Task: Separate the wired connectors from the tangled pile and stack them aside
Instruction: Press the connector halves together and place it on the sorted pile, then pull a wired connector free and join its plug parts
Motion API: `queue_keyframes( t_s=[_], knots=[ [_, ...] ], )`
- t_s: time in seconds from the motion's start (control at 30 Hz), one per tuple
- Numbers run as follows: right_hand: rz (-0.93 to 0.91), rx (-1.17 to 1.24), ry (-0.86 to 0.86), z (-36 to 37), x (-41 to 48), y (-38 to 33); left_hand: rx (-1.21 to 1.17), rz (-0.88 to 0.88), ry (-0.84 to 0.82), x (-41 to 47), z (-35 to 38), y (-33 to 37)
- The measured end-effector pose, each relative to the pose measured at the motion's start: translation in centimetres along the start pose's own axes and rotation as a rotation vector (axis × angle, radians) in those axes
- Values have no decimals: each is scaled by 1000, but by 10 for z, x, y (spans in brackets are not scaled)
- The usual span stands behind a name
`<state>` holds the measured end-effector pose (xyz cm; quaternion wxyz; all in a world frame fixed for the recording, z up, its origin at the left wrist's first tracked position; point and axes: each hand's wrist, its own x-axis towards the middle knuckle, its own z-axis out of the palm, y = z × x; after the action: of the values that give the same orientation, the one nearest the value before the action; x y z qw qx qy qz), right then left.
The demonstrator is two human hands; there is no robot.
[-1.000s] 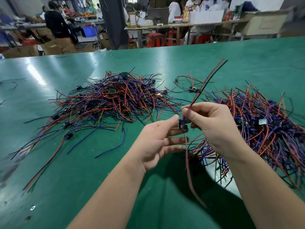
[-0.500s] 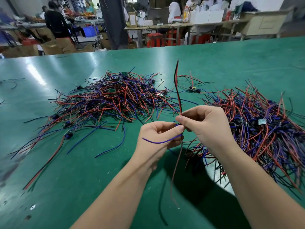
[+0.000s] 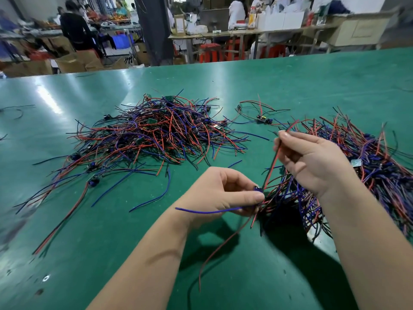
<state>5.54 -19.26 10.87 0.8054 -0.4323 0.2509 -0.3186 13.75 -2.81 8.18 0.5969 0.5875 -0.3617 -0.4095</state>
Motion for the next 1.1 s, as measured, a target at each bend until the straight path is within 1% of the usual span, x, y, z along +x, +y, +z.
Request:
queue_keyframes(
  t_s=[0.1, 0.2, 0.3, 0.37, 0.47, 0.57, 0.63, 0.67, 0.77, 0.83, 0.9, 1.0, 1.03, 1.1],
  knots=[
    [-20, 63, 83, -8, 5, -5, 53, 7, -27, 1, 0, -1],
    [-13, 13, 115, -7, 5, -5, 65, 6, -30, 0, -1, 0],
    [-24, -69, 181, -6, 5, -4, 72, -18, -82, -2, -3, 1],
    [-18, -100, 180, -6, 7, -3, 84, -16, -86, -2, -2, 2],
    [-6, -62, 174, -4, 7, -1, 120, 5, -87, -1, 1, 1],
    [31, -3, 69, -2, 6, -2, 21, 40, -126, -3, 0, 4],
    [82, -31, -17, -1, 5, -1, -125, 90, -76, -3, -2, 8],
    [95, -87, -60, 1, 1, 0, -220, 119, -36, -2, -4, 9],
    [74, -385, -271, 5, -6, 12, -471, 233, 144, 2, -8, 12],
    [57, -513, -453, 8, -12, 21, -543, 295, 279, 4, -10, 13],
    [-15, -502, -556, 13, -17, 26, -535, 322, 394, 5, -12, 14],
    [-157, -352, -573, 21, -21, 30, -426, 341, 540, 6, -7, 11],
    [-188, -312, -554, 21, -20, 33, -408, 337, 553, 6, -4, 9],
    [-199, -250, -489, 23, -19, 34, -440, 303, 526, 7, 2, 9]
  ],
)
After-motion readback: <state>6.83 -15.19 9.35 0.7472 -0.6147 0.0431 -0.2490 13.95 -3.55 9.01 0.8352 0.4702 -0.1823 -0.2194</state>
